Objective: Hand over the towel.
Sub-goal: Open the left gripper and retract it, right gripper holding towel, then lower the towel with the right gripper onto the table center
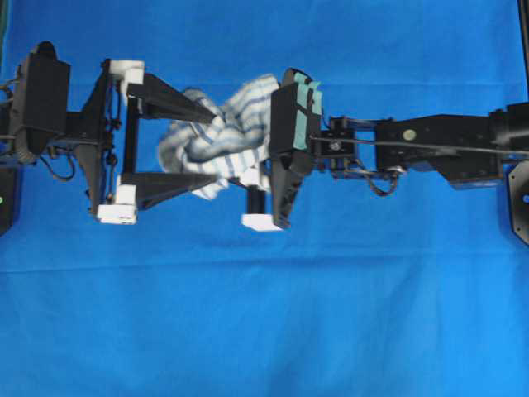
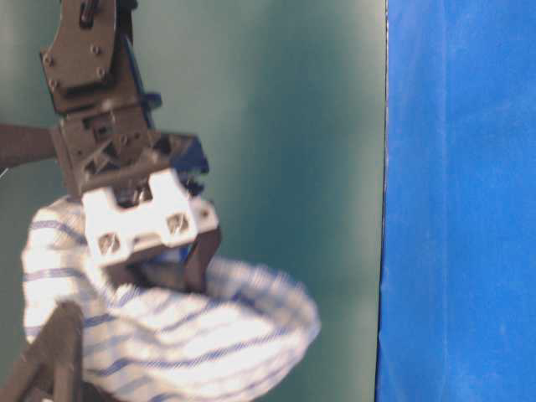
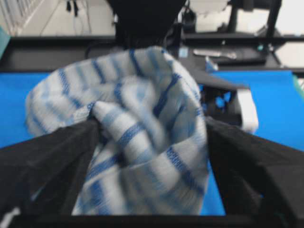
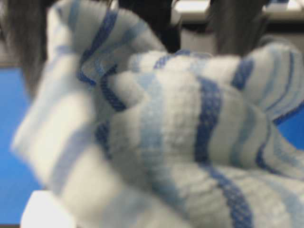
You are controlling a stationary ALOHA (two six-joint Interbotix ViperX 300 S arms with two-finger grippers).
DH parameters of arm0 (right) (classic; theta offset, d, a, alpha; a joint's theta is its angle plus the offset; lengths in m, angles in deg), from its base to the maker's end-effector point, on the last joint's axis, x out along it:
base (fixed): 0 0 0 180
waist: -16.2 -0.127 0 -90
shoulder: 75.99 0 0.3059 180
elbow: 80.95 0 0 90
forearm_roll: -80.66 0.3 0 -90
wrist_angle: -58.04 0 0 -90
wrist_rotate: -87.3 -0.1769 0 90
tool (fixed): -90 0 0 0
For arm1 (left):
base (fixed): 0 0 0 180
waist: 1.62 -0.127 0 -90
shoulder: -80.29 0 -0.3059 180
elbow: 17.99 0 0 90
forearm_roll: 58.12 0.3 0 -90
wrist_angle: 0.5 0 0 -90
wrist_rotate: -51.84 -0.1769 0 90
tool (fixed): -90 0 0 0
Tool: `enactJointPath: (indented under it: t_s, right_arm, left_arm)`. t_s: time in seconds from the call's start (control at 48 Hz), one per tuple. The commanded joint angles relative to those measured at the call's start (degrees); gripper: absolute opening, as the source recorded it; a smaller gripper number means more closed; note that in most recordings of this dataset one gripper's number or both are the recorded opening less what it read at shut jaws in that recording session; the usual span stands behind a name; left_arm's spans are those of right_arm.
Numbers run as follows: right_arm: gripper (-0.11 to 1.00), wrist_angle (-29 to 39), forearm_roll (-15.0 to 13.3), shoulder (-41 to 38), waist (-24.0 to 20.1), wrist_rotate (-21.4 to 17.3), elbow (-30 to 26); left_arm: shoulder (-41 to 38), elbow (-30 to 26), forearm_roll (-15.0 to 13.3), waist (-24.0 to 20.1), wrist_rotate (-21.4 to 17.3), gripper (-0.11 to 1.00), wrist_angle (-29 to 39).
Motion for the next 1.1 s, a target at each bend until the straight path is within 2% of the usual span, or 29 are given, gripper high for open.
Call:
enactJointPath:
  t_s: [0.0, 0.062, 0.417, 0.604, 0.729, 0.833, 1.083]
  right_arm:
    - [0.06, -0.09, -0.09, 3.6, -0.09, 0.09, 0.97]
    - [0.06, -0.09, -0.09, 5.36, -0.09, 0.09, 2.9]
    - [0.06, 0.62, -0.09, 19.51, 0.18, -0.18, 17.05]
    - [0.06, 2.11, 0.09, 24.79, 0.18, -0.35, 21.36]
    - [0.06, 2.29, 0.09, 25.14, 0.26, -0.35, 21.53]
    - [0.06, 5.01, 0.09, 23.12, 1.41, -0.35, 20.04]
    - [0.06, 21.18, -0.35, 12.83, 3.69, 0.35, 12.39]
  left_arm:
    - [2.46, 0.44, -0.18, -0.18, -0.09, 0.89, 0.09]
    - [4.57, 1.76, -0.18, -0.18, -0.09, 0.93, 0.7]
    - [16.61, 7.12, -0.18, -0.18, 0.0, 0.93, 9.67]
    - [19.69, 8.53, -0.18, -0.18, 0.09, 0.93, 11.6]
    - [19.51, 8.61, -0.18, -0.18, 0.09, 0.93, 11.51]
    - [19.07, 8.53, -0.18, -0.18, 0.09, 0.93, 11.43]
    - [18.63, 8.7, -0.18, -0.18, 0.09, 0.93, 11.69]
